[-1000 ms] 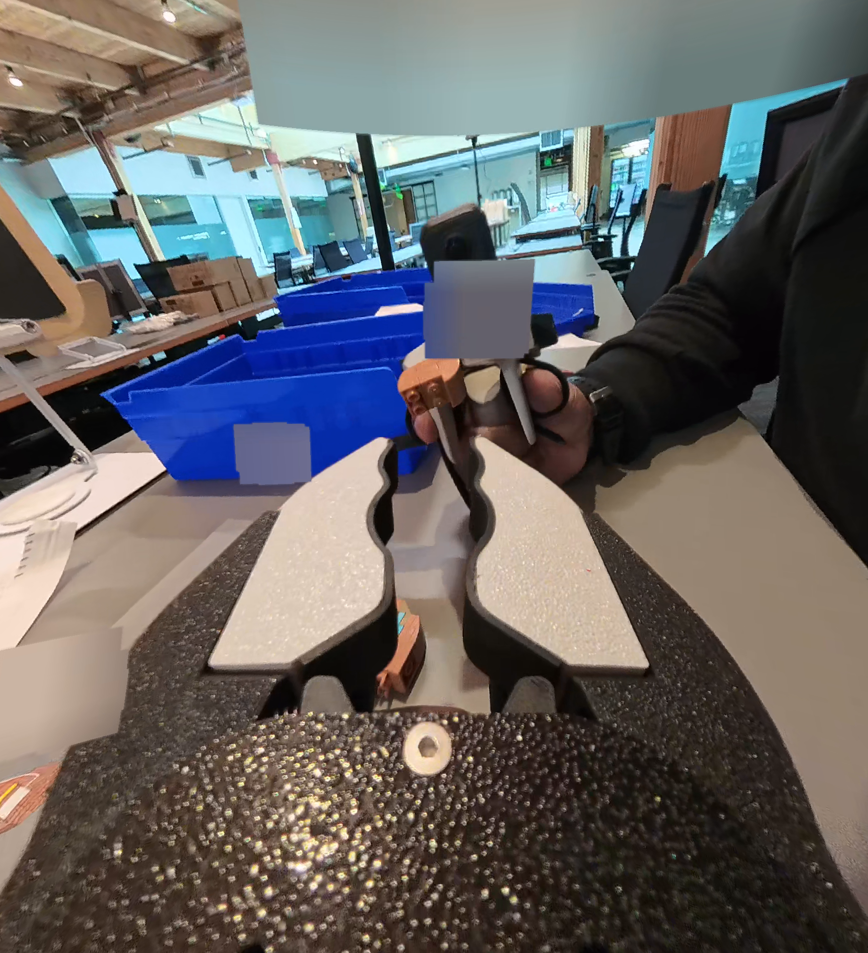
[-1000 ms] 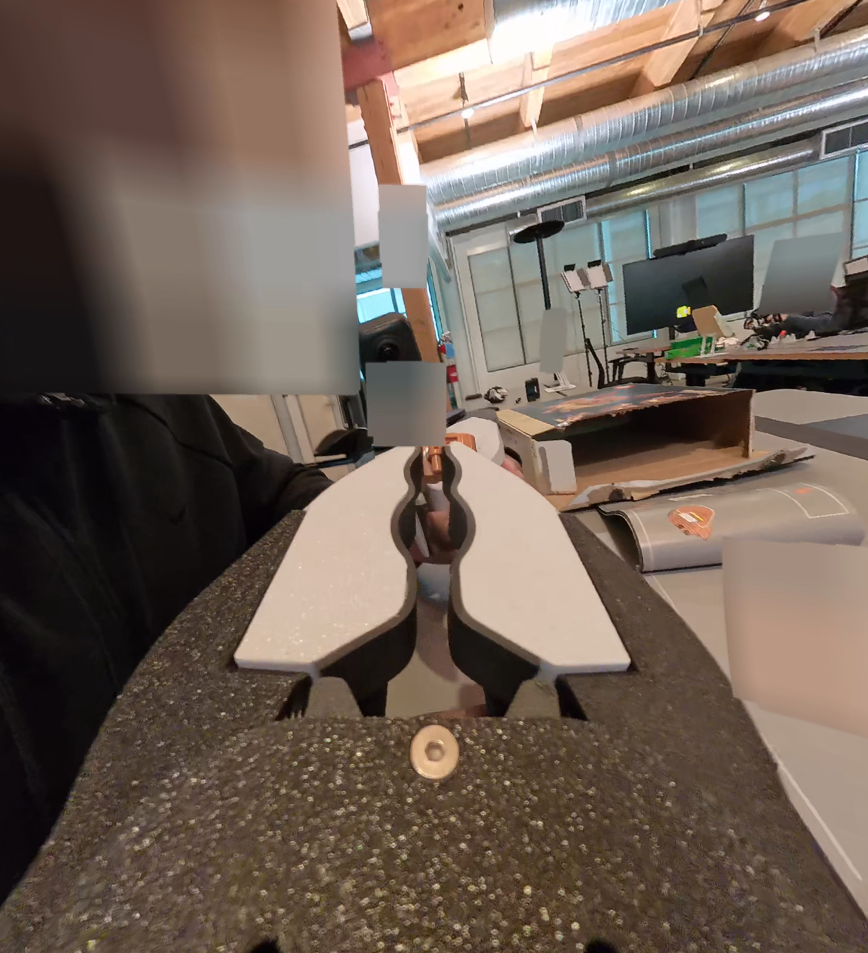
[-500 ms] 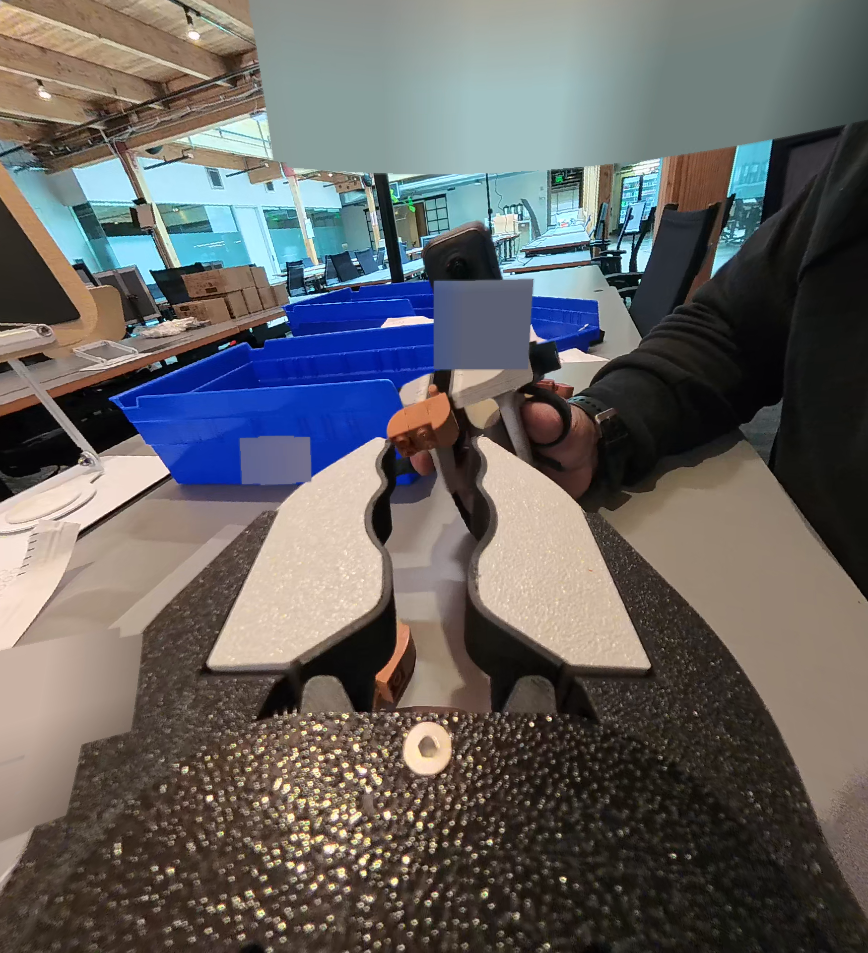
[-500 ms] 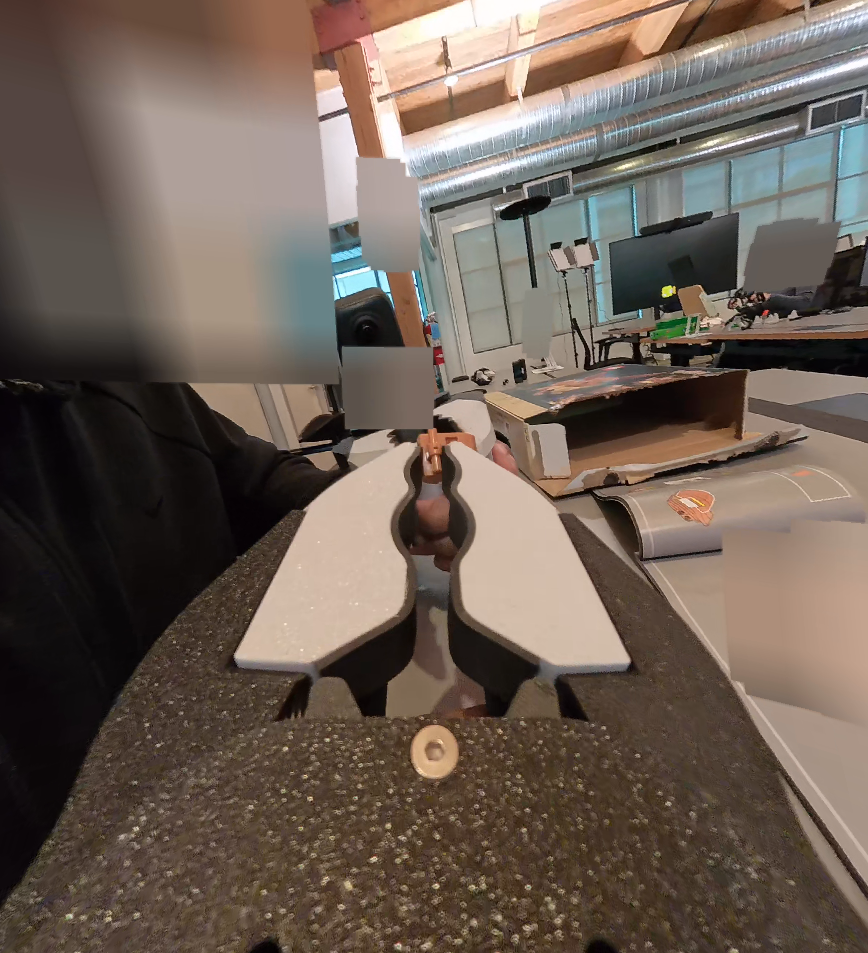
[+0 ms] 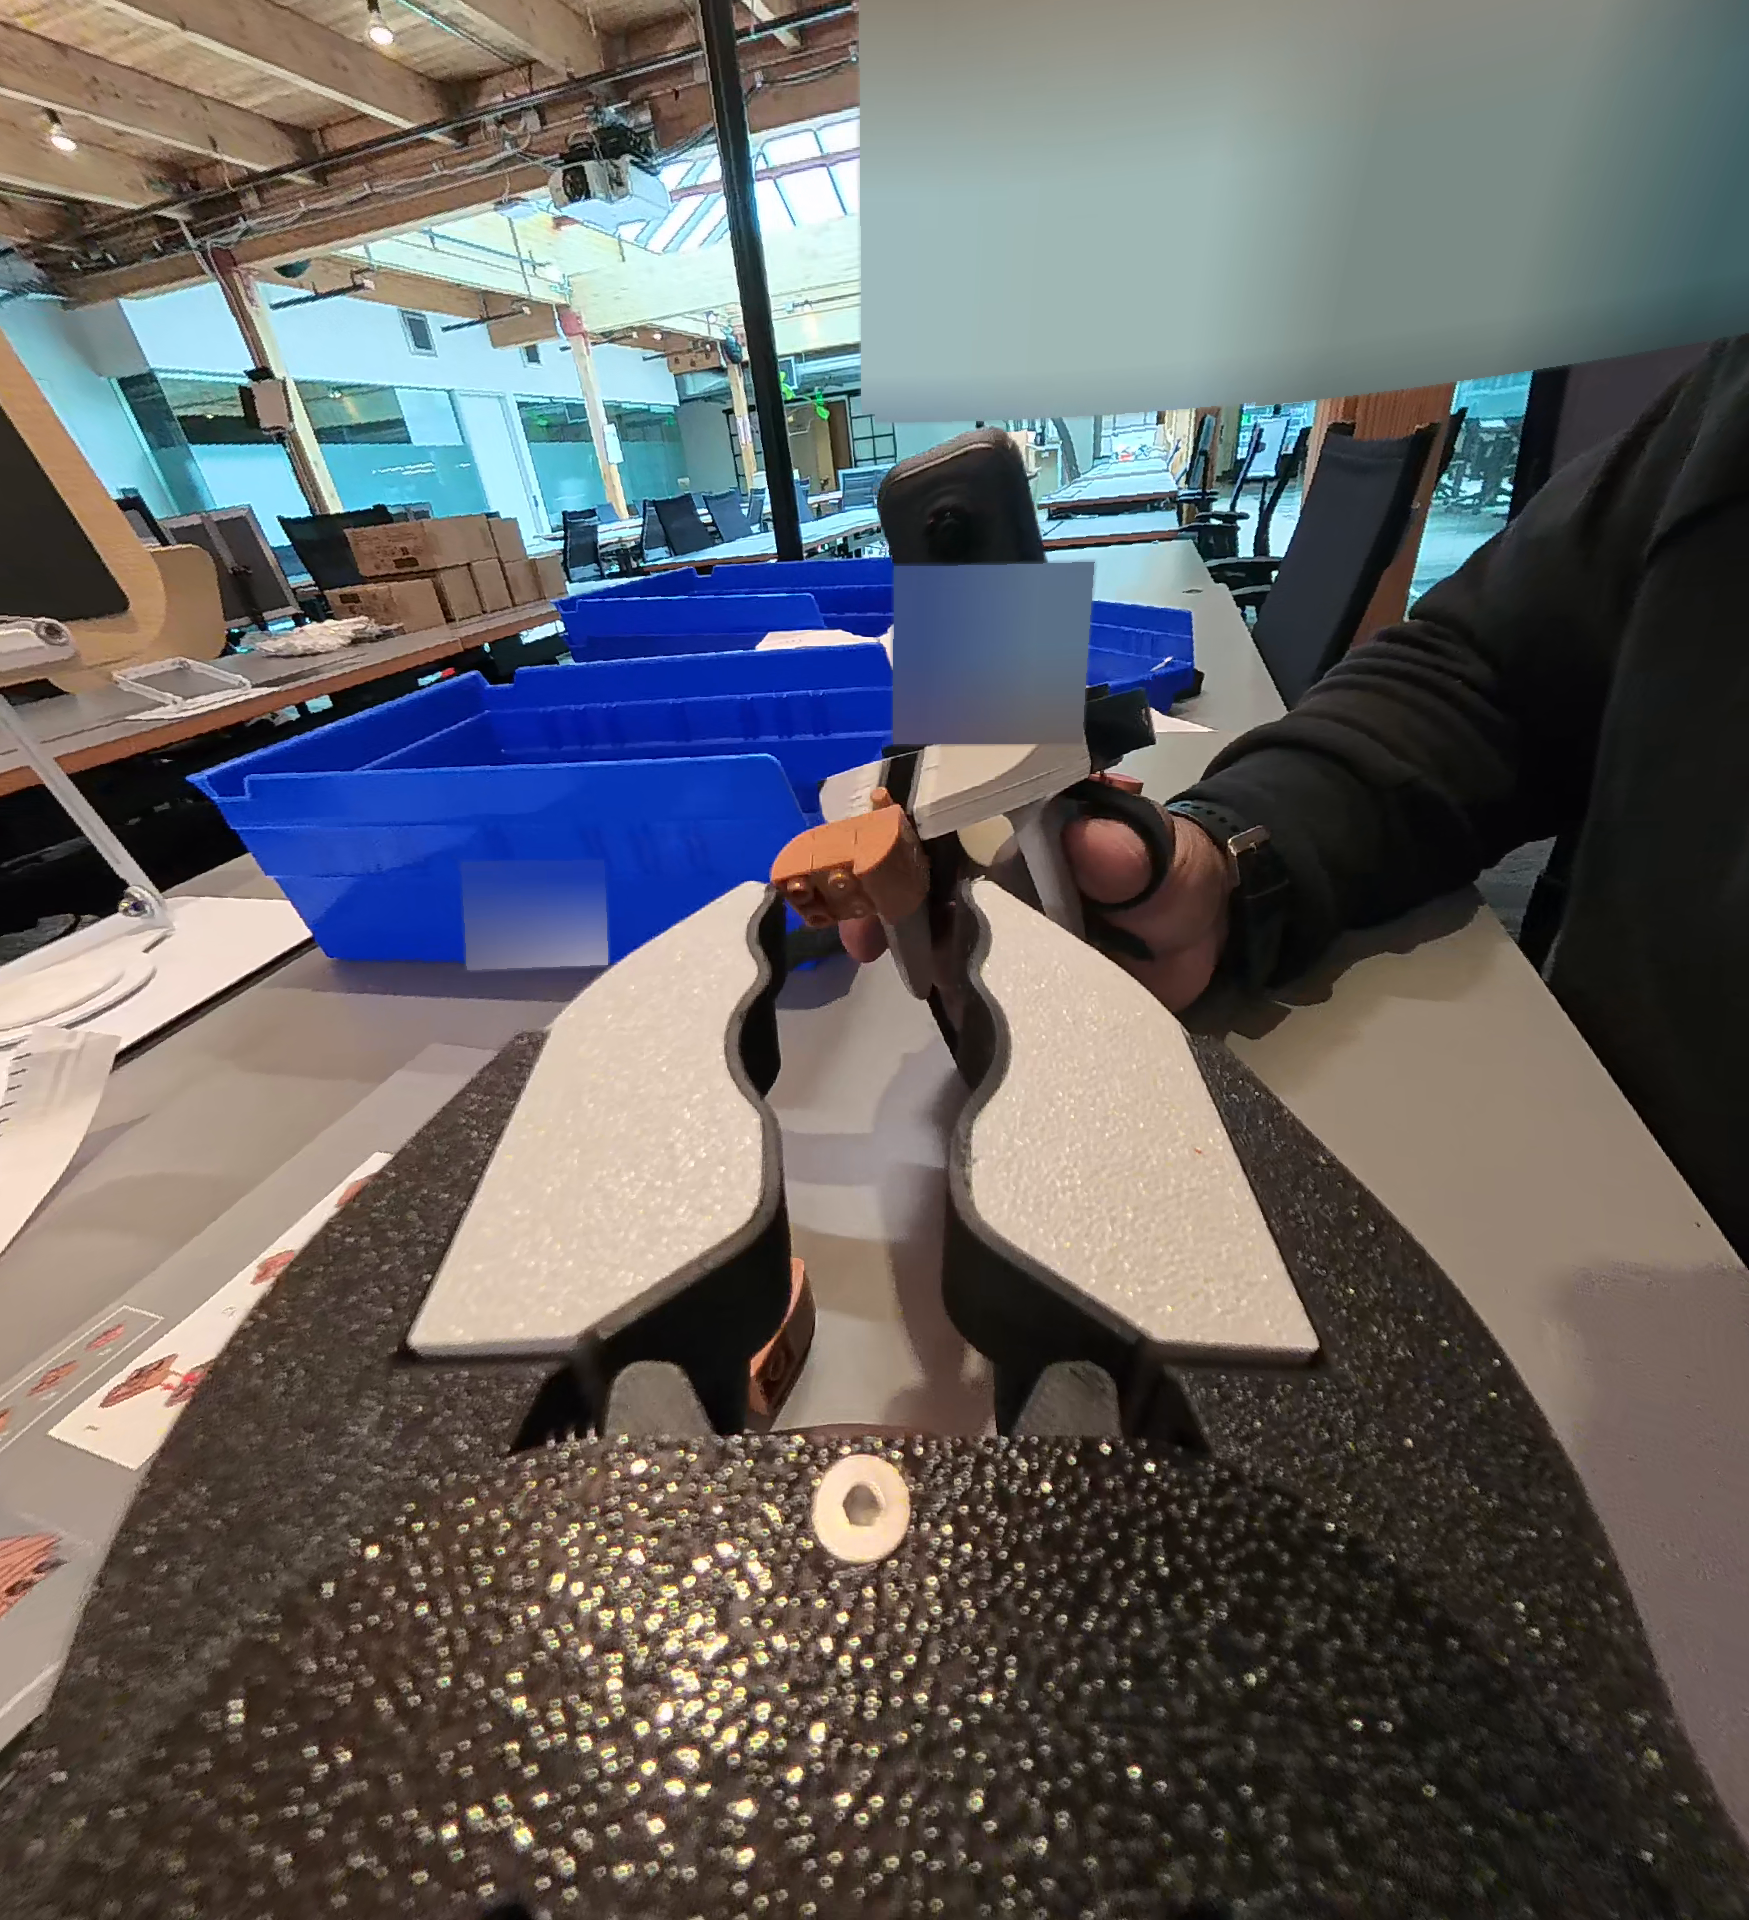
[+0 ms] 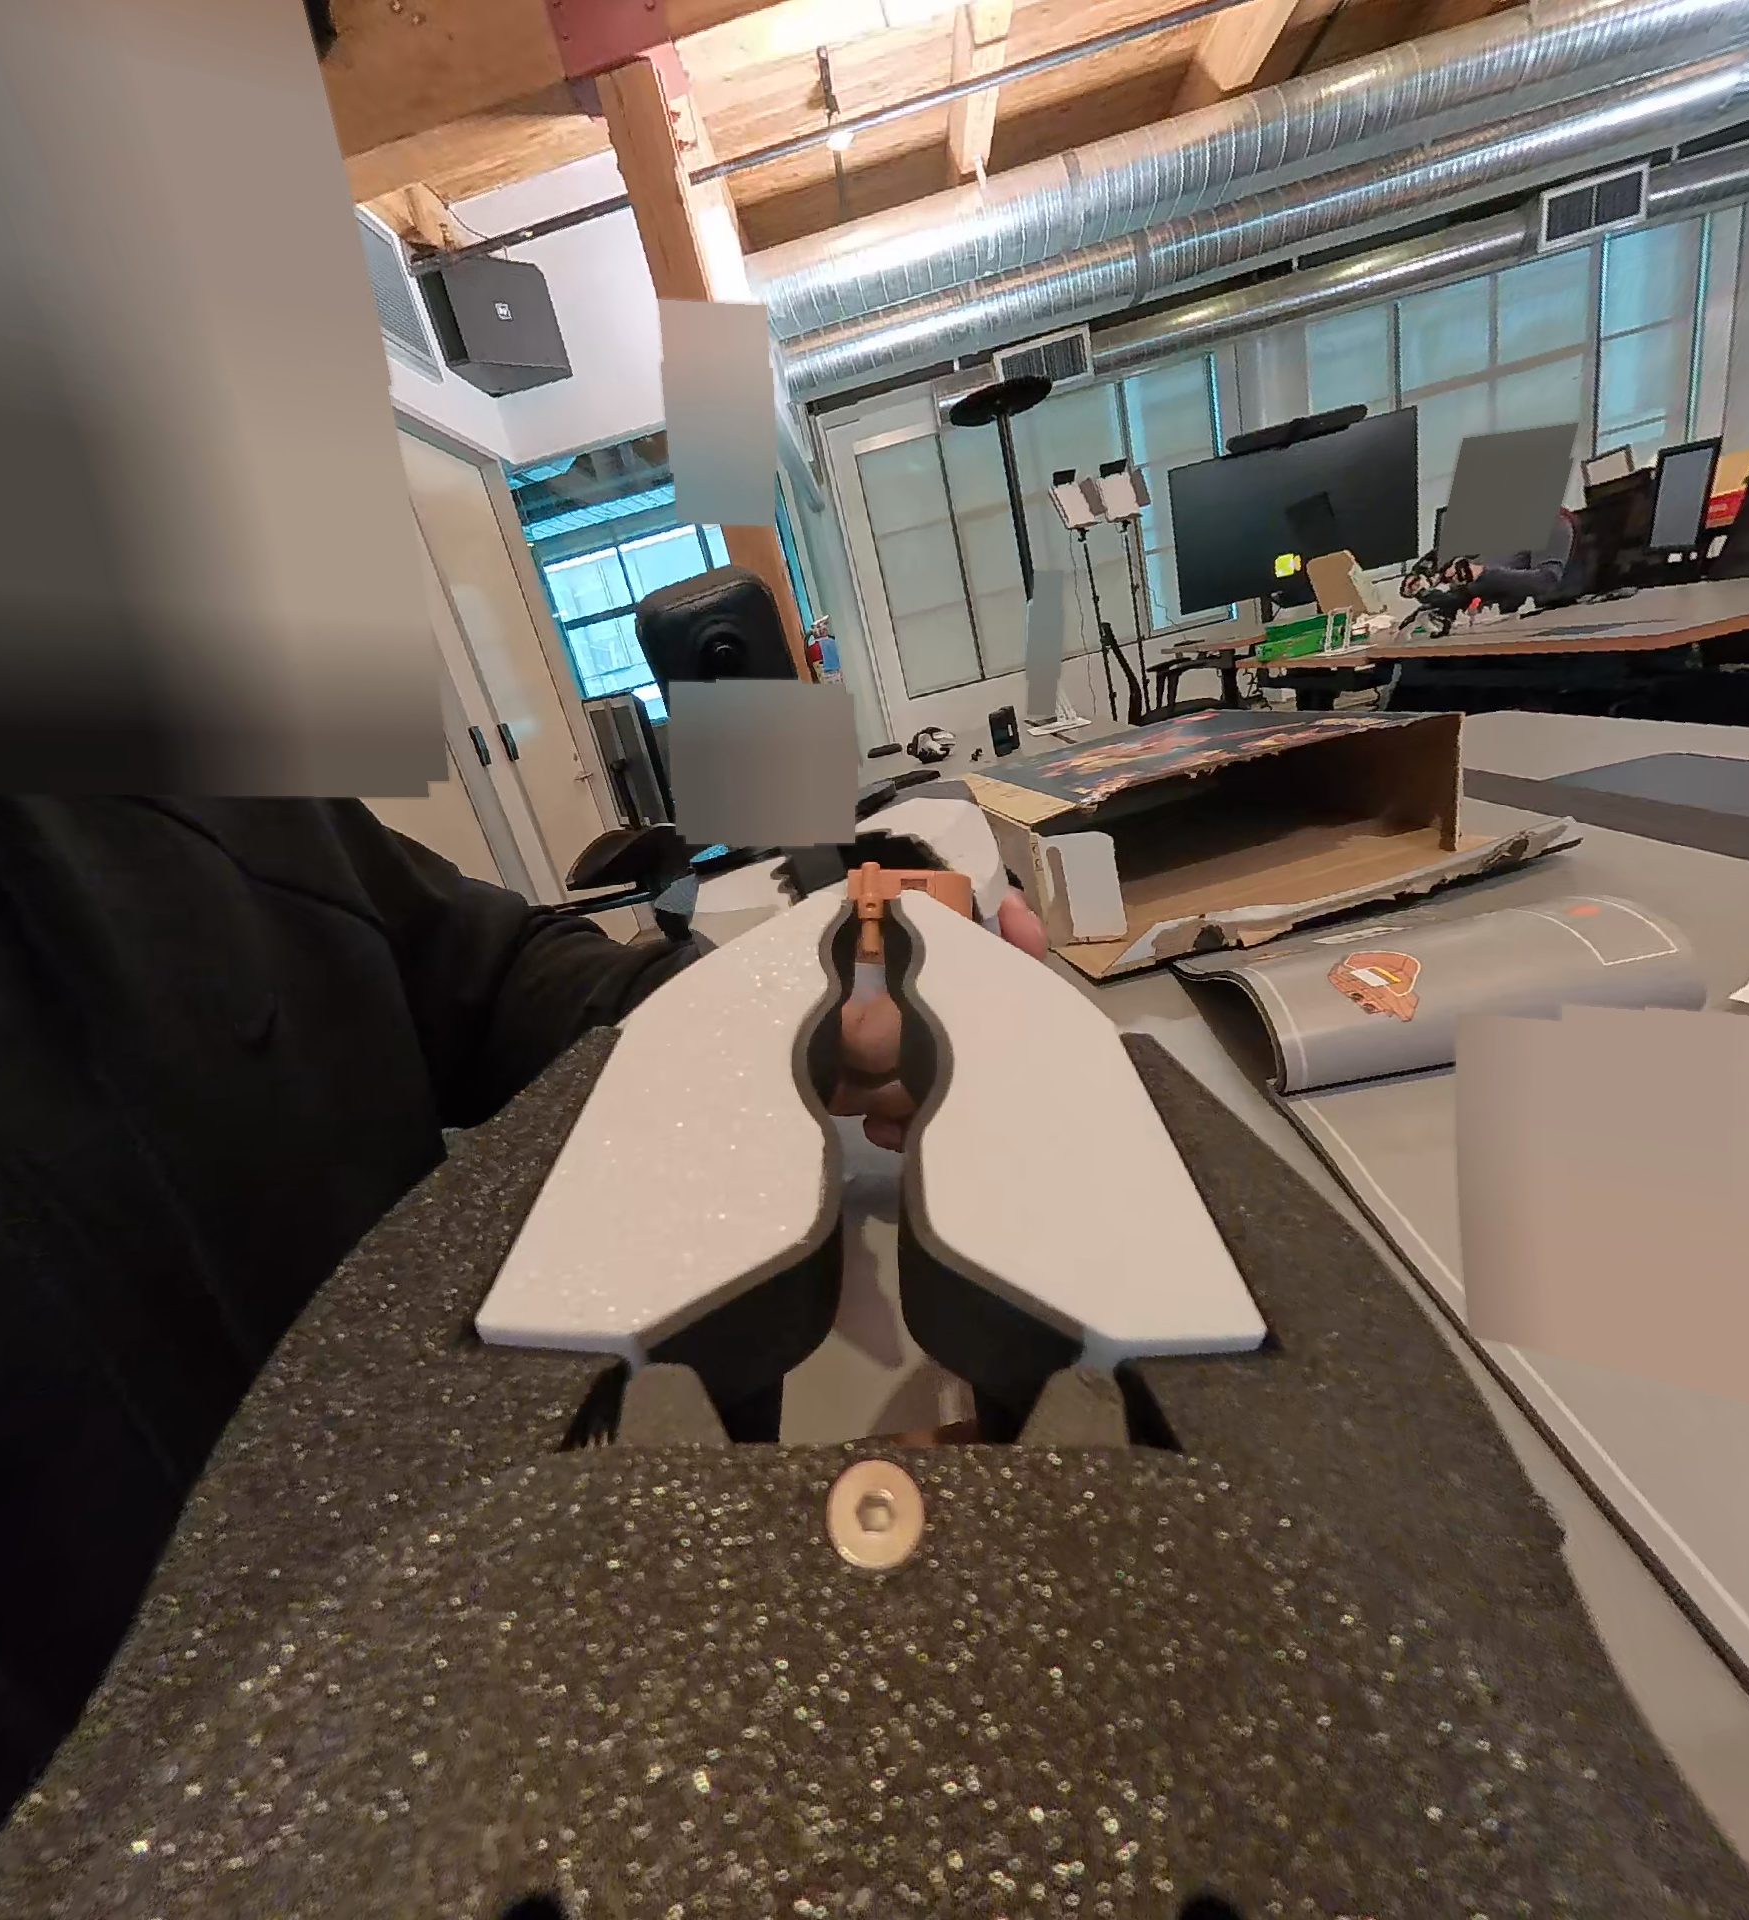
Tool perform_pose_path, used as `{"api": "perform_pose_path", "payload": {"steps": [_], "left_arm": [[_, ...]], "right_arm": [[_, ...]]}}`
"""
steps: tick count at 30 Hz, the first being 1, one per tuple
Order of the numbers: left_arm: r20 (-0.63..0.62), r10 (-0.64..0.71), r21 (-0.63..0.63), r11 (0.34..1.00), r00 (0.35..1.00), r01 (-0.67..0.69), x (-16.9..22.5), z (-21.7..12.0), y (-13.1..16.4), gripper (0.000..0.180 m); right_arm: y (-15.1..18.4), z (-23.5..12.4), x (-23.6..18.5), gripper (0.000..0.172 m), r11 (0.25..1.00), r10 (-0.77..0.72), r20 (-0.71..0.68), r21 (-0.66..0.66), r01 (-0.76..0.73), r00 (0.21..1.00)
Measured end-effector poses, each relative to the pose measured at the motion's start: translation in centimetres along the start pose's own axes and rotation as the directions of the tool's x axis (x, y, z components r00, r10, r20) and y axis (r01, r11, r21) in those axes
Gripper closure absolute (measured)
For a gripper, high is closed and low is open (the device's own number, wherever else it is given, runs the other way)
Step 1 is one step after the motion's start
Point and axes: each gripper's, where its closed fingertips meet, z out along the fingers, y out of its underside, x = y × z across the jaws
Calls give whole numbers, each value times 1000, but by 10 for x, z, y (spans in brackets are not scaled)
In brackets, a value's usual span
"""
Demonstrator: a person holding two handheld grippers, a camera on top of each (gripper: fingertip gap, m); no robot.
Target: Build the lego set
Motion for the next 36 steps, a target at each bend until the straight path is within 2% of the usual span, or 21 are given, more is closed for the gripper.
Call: {"api": "perform_pose_path", "payload": {"steps": [7, 12, 16, 21, 28, 36], "left_arm": [[-14, -8, -4, 1000, 1000, 8, 1, -2, 1, 151], [8, 35, 12, 999, 999, -35, -7, -8, -5, 150], [67, 104, 41, 993, 992, -107, -23, -17, -10, 150], [178, 91, 54, 993, 980, -102, -44, -27, -2, 151], [233, 160, 2, 986, 959, -165, -35, -20, 8, 152], [220, 181, -14, 983, 959, -183, -27, -15, 10, 153]], "right_arm": [[1, 1, -1, 167, 1000, -1, 2, -5, 1, 1000], [0, -1, 5, 168, 999, 39, -5, 2, -39, 999], [1, 0, 12, 168, 998, 56, -30, -3, -56, 998], [5, 2, 6, 167, 999, 33, -13, -35, -34, 999], [12, 6, -3, 167, 997, -15, 2, -81, 15, 1000], [13, 5, -9, 168, 996, -22, 15, -87, 24, 1000]]}}
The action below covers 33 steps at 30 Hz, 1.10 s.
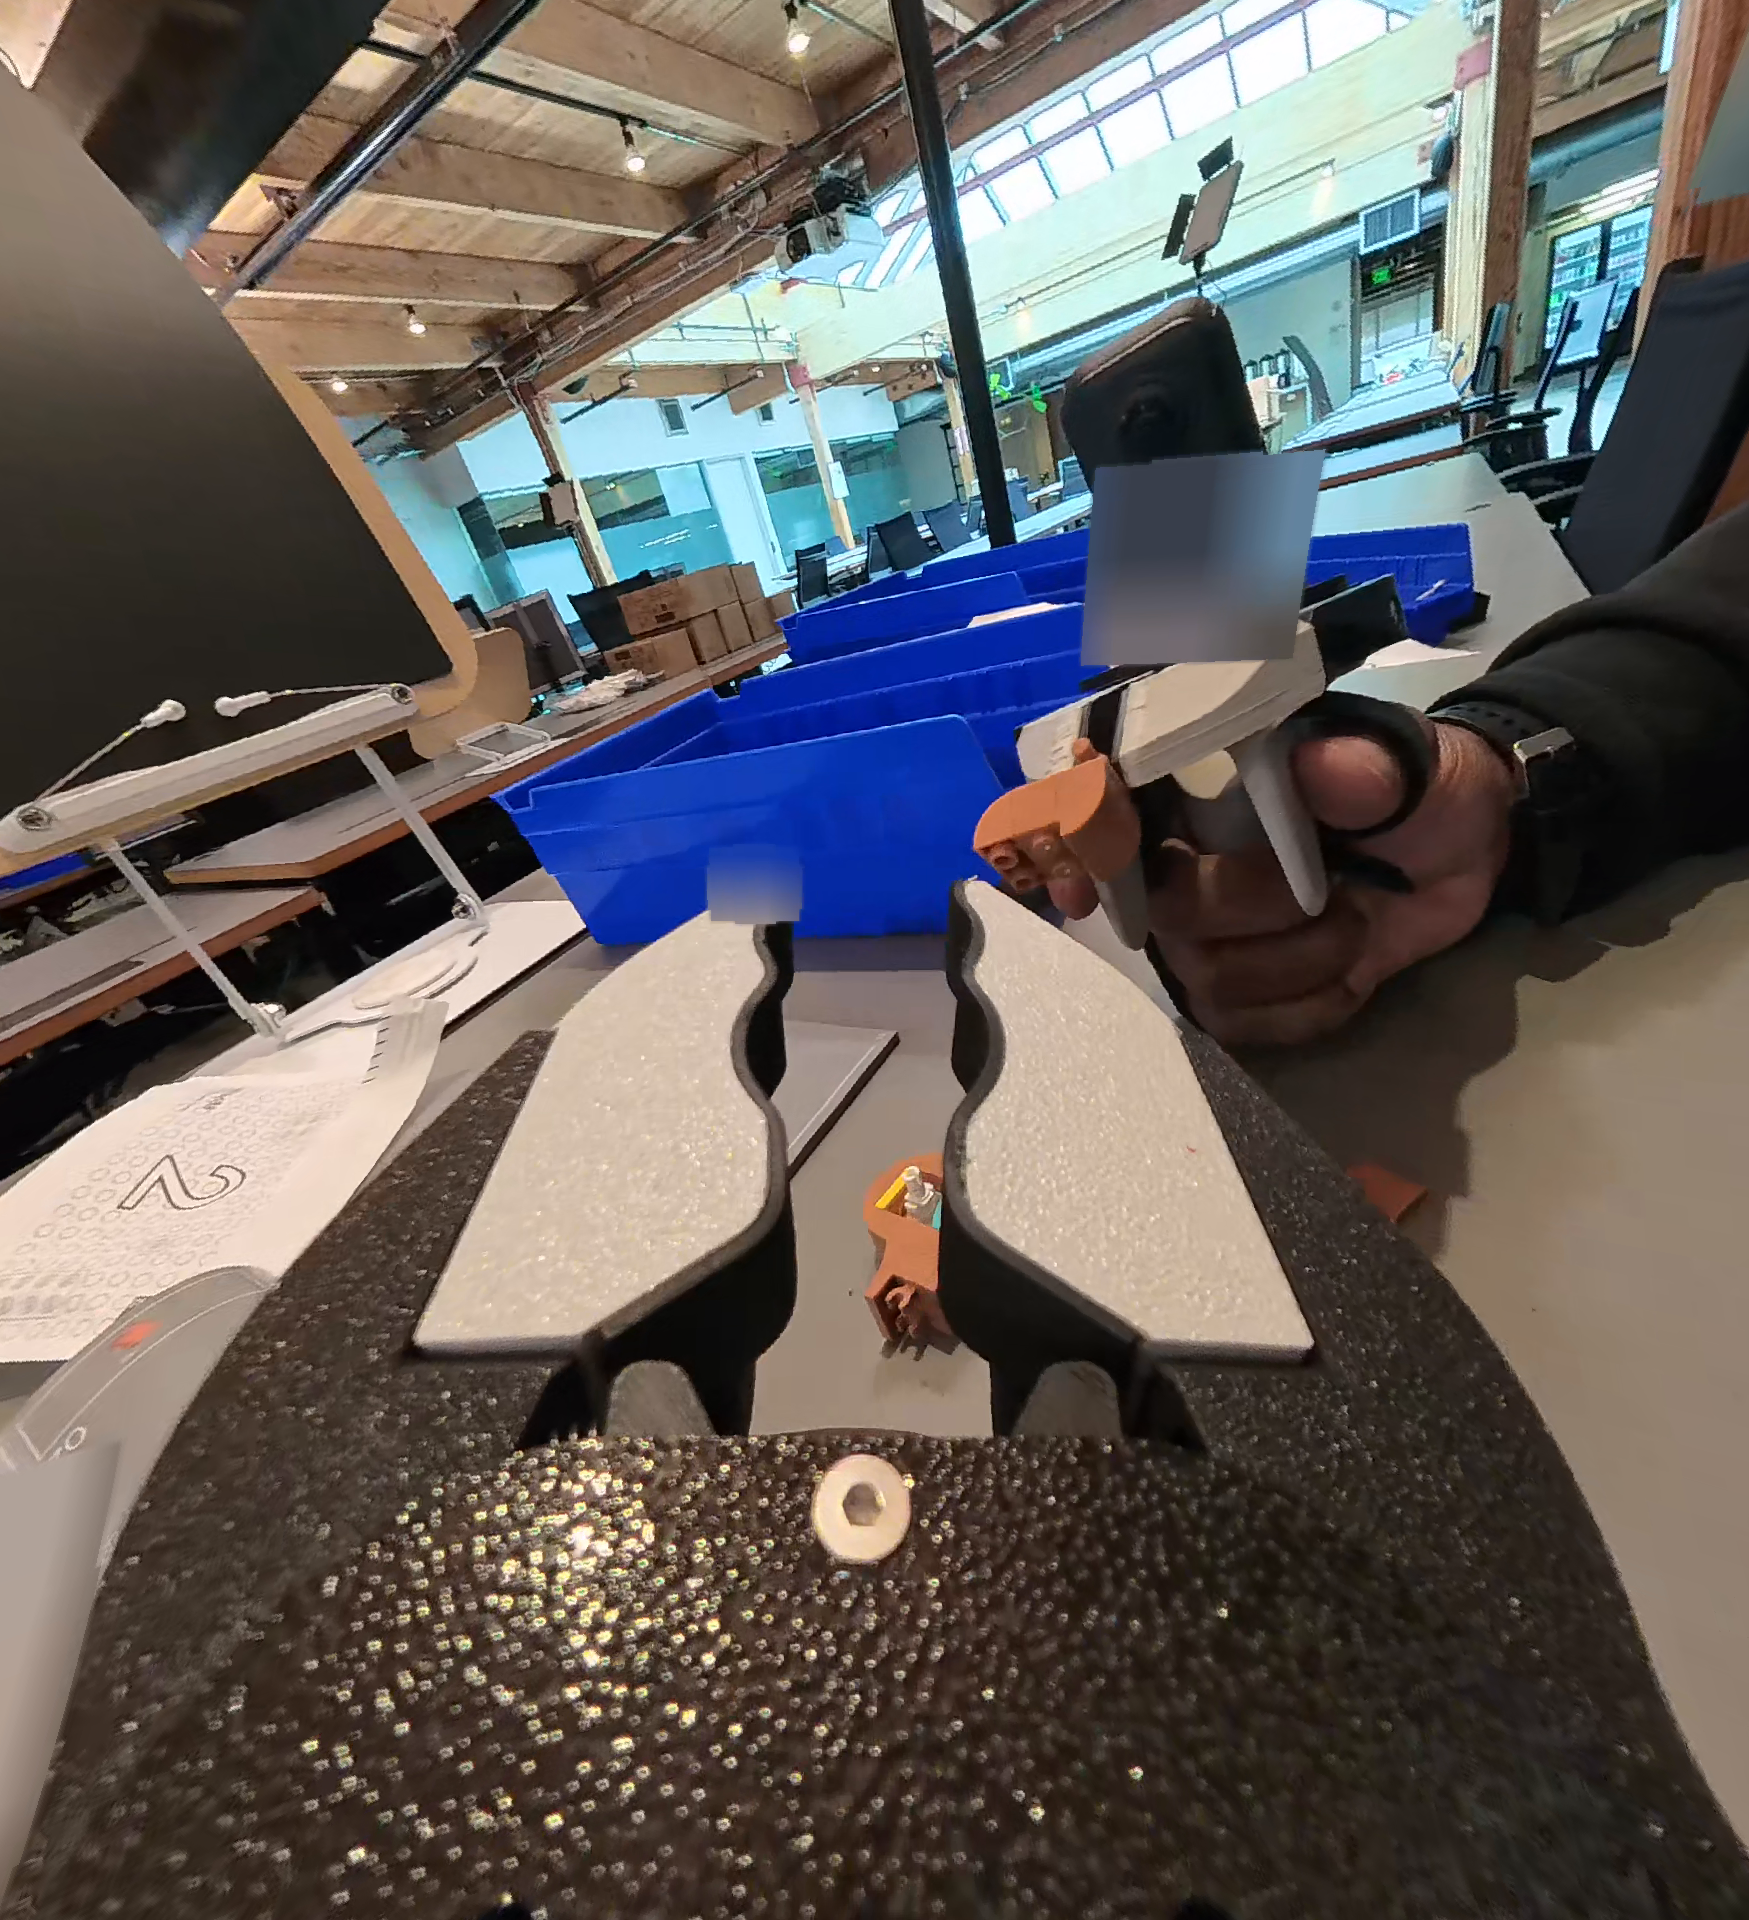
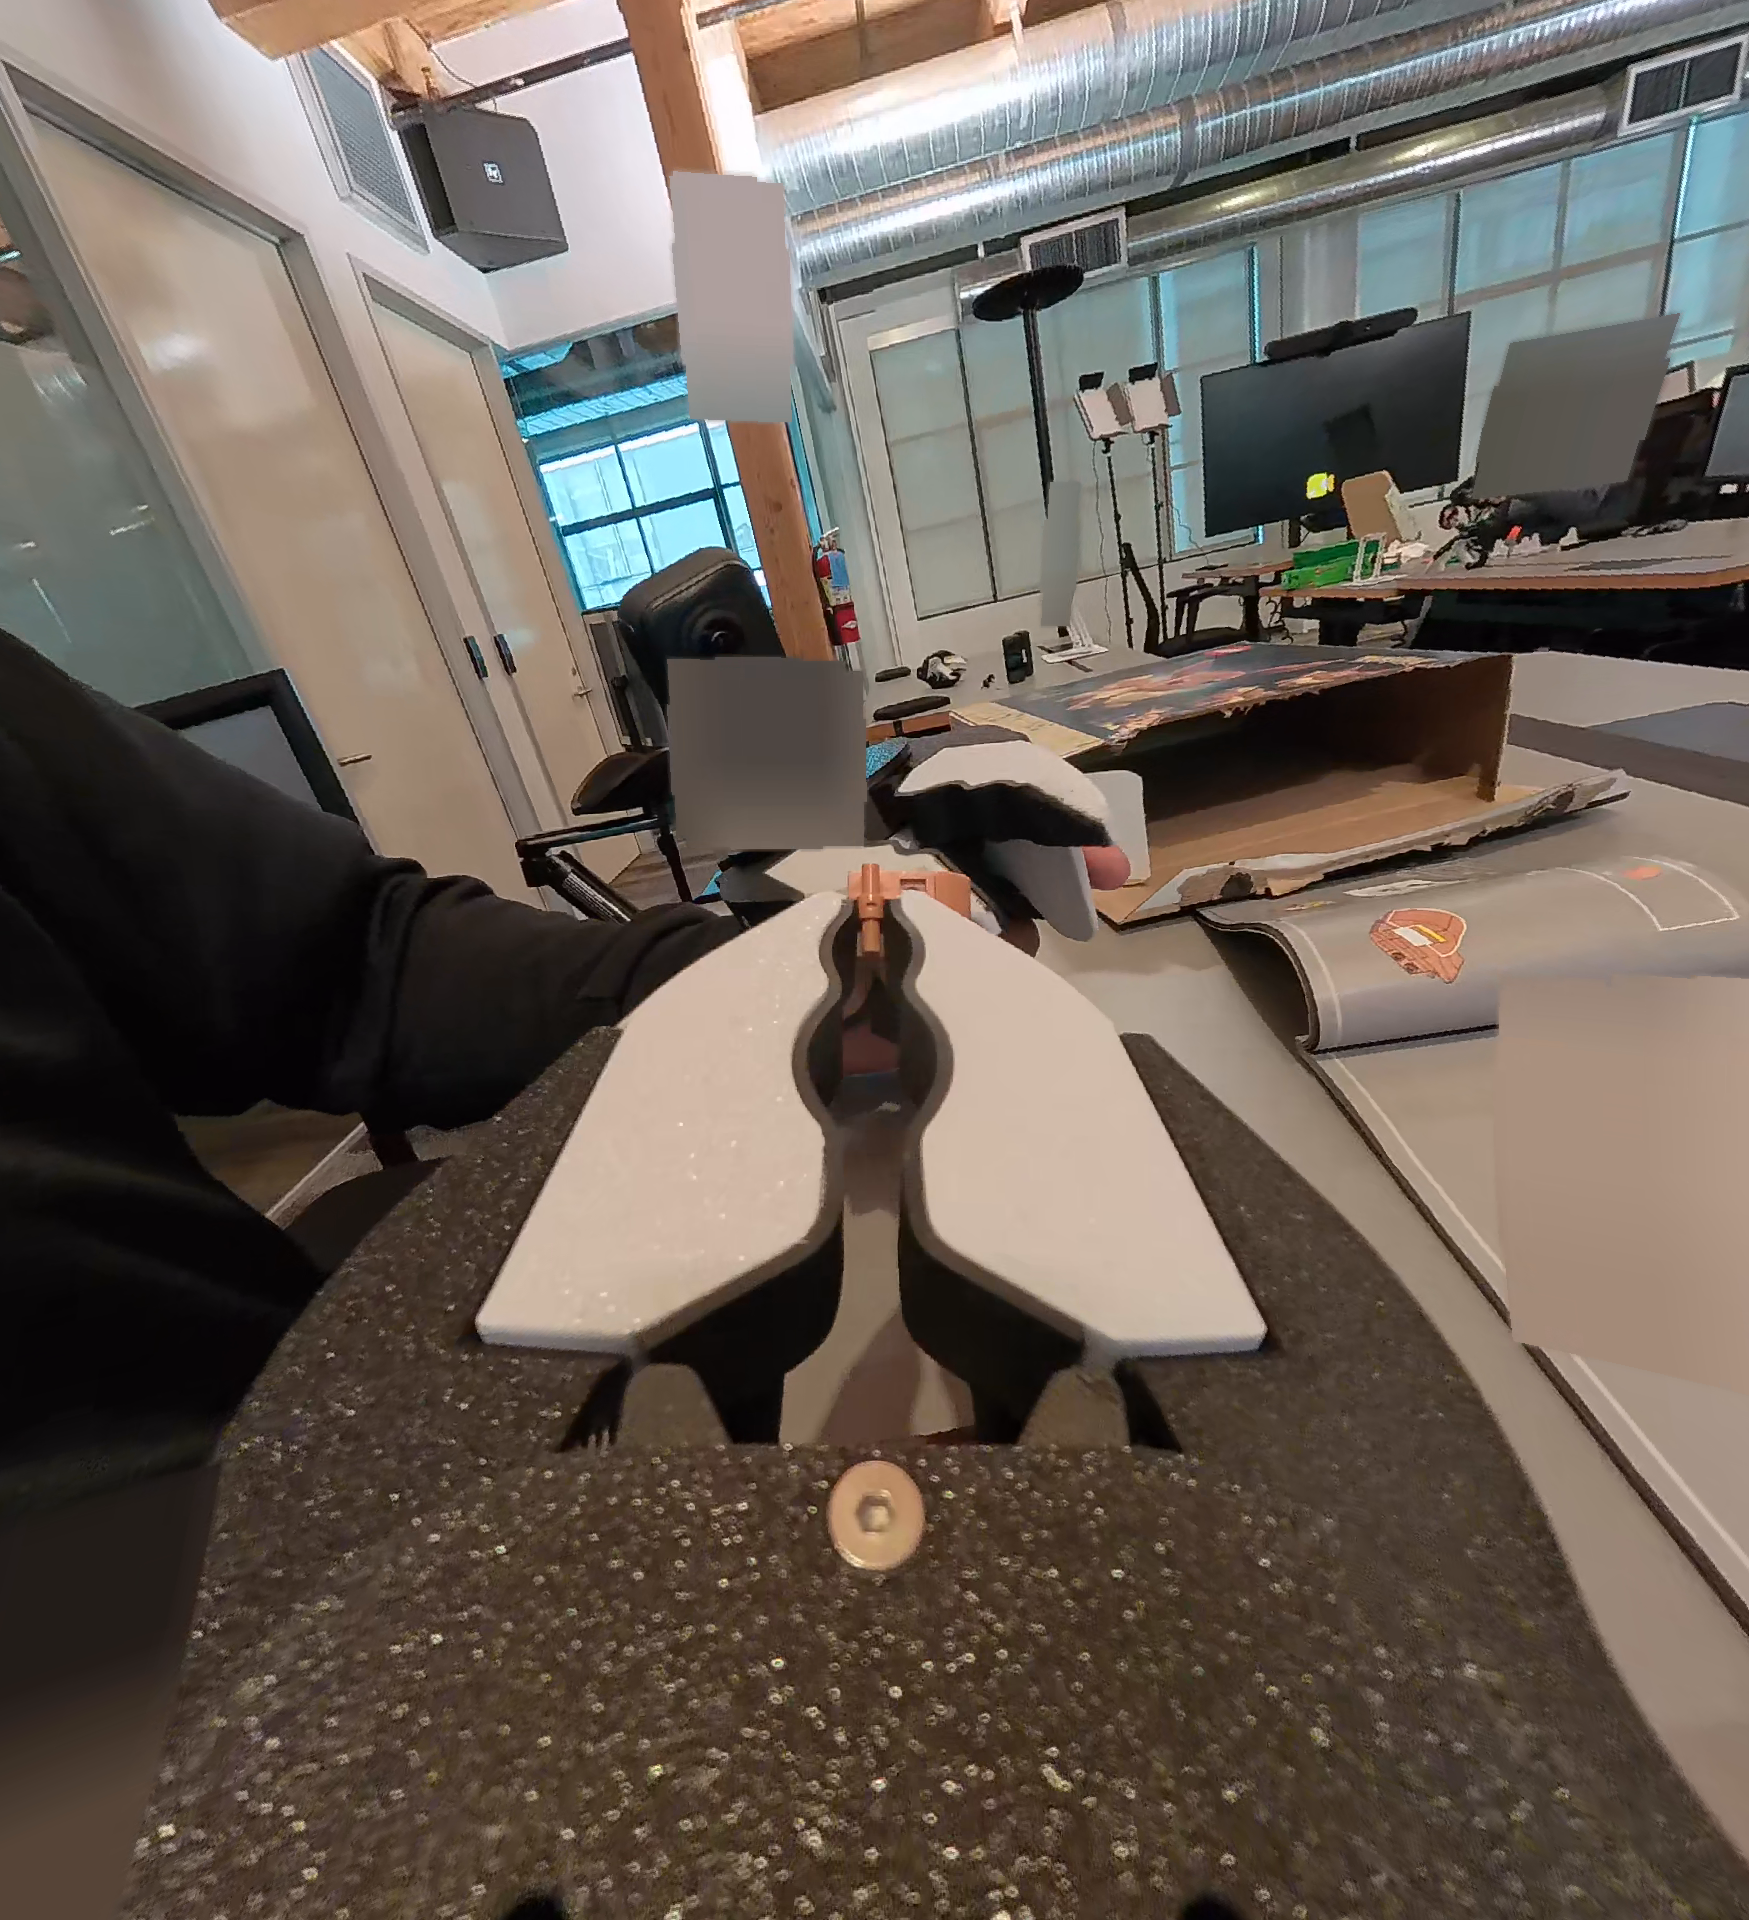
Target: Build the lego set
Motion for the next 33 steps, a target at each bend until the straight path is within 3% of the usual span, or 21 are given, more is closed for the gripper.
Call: {"api": "perform_pose_path", "payload": {"steps": [6, 12, 19, 33], "left_arm": [[-30, -13, -22, 1000, 999, 12, 4, 1, 1, 153], [-178, 70, -157, 983, 982, -99, 33, -4, 7, 153], [-292, 115, -305, 930, 949, -206, 59, -9, 25, 153], [-275, 56, -371, 915, 960, -159, 49, -24, 39, 154]], "right_arm": [[0, -11, -4, 168, 999, 42, 19, -31, -42, 999], [6, -29, -2, 167, 987, 80, 1, -141, -79, 997], [29, -32, 2, 167, 943, -19, -34, -333, 6, 999], [71, -46, 19, 167, 812, -129, -47, -578, 79, 990]]}}
